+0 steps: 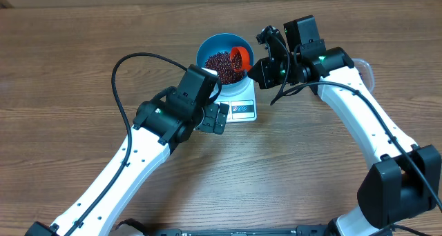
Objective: Scoop item into bowl and weigh 150g on scale
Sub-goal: 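Hold the tilted scoop over the bowl with the right gripper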
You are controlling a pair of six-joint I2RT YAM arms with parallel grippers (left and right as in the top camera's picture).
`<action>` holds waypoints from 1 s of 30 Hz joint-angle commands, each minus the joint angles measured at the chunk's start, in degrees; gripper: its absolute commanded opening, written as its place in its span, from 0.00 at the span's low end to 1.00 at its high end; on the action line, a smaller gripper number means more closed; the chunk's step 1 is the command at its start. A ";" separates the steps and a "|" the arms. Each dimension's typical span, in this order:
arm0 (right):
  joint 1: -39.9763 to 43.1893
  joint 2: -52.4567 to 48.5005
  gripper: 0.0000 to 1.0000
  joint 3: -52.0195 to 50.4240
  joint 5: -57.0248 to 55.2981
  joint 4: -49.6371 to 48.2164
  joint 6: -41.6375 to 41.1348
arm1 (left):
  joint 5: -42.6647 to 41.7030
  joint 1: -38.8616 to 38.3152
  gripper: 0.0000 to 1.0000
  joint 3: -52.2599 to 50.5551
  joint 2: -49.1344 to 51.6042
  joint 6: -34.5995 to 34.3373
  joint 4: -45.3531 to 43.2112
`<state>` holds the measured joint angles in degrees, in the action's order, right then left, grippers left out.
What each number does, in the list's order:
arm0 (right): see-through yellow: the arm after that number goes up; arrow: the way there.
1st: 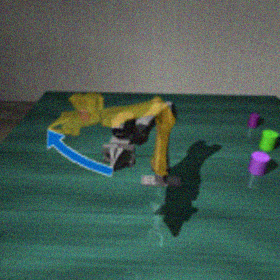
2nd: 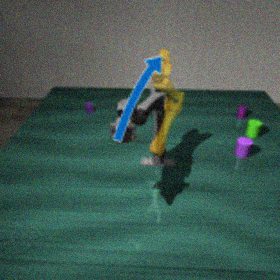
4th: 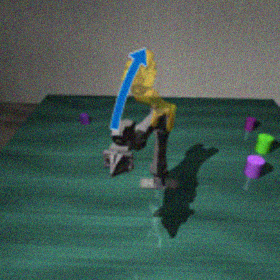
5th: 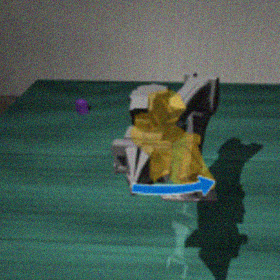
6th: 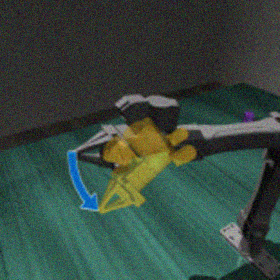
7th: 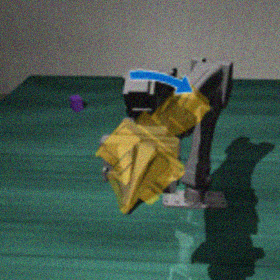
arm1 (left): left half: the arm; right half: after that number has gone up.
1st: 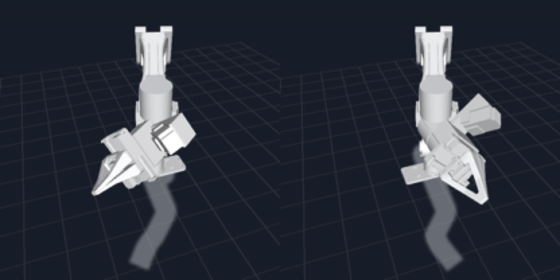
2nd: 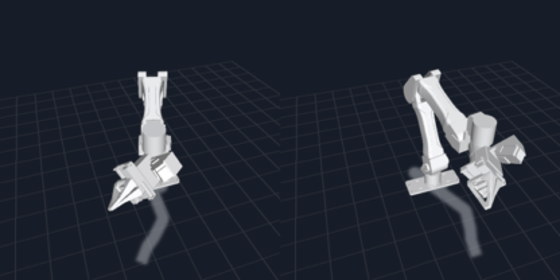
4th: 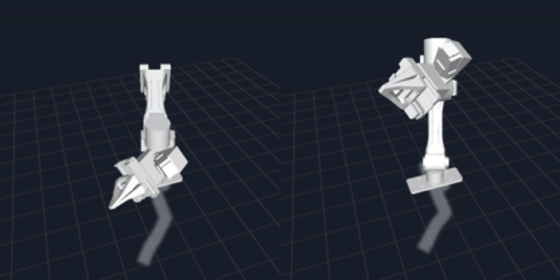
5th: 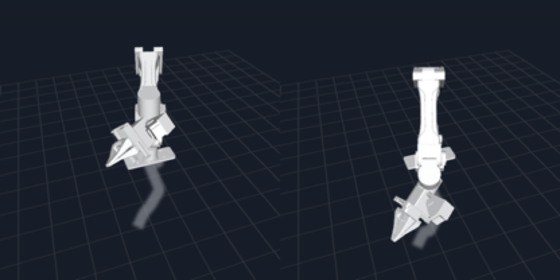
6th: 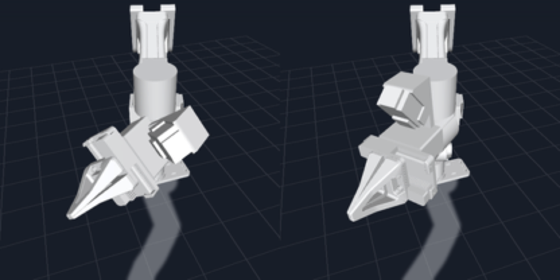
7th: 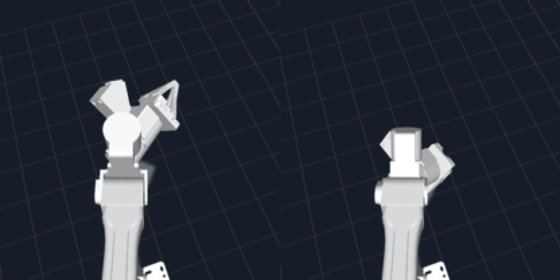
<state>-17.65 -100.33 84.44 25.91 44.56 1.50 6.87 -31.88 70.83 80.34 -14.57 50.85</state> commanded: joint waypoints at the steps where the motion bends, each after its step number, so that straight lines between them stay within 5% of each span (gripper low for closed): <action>1: 0.09 1.64 0.04 1.51 -0.15 -0.39 -0.22 | -0.11 0.00 0.99 -0.42 -0.39 0.87 -0.09; 16: 0.09 1.64 0.04 1.51 -0.13 -0.11 -0.17 | -0.11 0.00 1.00 -0.42 -0.39 0.87 -0.09; 20: -0.02 1.64 0.04 1.51 4.28 0.96 5.88 | -0.11 0.00 1.00 -0.42 -0.39 0.87 -0.09; 30: 0.35 1.64 0.04 1.51 -2.29 0.61 -0.20 | -0.11 0.00 1.00 -0.42 -0.39 0.87 -0.09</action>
<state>-17.61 -100.33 84.44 24.58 45.50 2.11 6.87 -31.88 70.83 80.34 -14.57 50.83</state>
